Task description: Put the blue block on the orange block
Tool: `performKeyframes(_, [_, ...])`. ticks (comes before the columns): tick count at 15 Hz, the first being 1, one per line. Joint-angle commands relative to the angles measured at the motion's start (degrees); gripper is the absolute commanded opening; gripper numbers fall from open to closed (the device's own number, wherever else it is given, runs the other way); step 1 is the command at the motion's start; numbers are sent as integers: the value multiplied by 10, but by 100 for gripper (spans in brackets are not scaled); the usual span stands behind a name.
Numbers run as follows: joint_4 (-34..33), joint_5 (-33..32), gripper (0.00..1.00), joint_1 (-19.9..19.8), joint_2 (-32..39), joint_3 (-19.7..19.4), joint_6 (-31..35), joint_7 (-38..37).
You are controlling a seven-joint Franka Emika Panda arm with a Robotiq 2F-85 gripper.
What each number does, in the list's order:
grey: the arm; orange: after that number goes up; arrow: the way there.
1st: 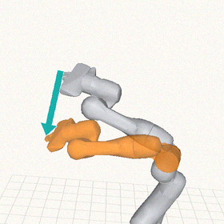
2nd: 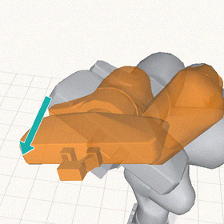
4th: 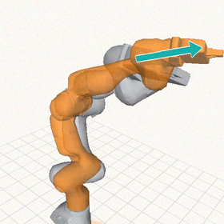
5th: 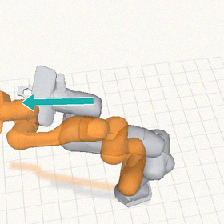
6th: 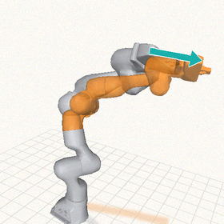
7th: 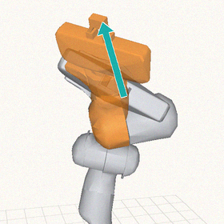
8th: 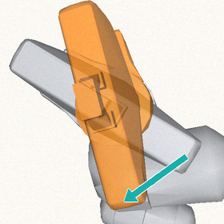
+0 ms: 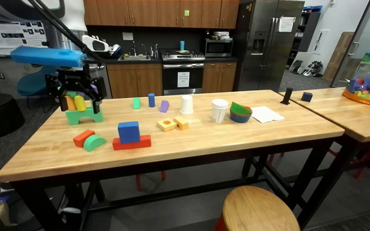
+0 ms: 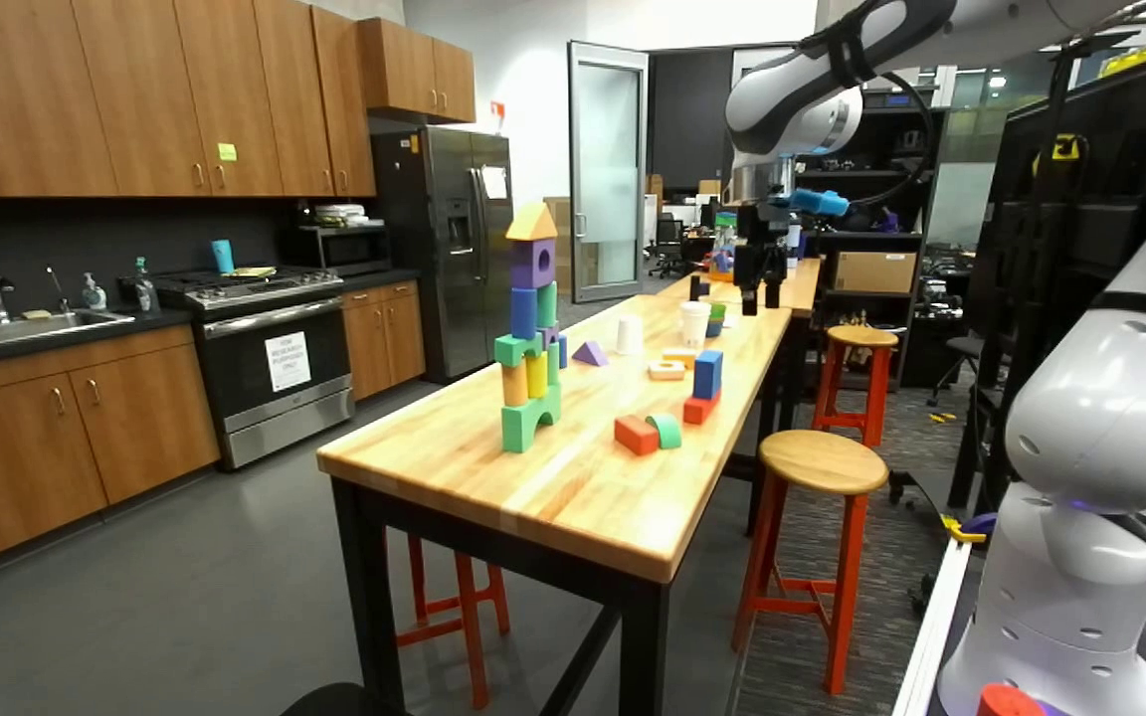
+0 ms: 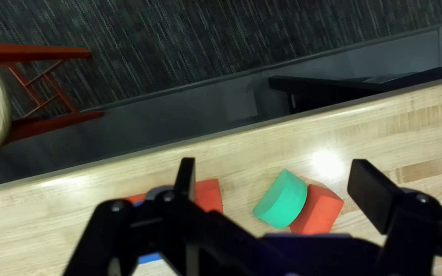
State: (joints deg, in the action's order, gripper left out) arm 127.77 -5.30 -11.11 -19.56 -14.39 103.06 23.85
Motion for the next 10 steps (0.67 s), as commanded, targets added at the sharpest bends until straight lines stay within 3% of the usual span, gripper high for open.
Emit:
performKeyframes(1, [-7,-20,100,10,14,-20,-4,88])
performKeyframes(7, [-28,-33,100,11,36,-41,-17,293])
performKeyframes(8, [-9,-24,100,3,26,-32,-3,243])
performKeyframes(10, [-14,-25,100,2,30,-35,-4,275])
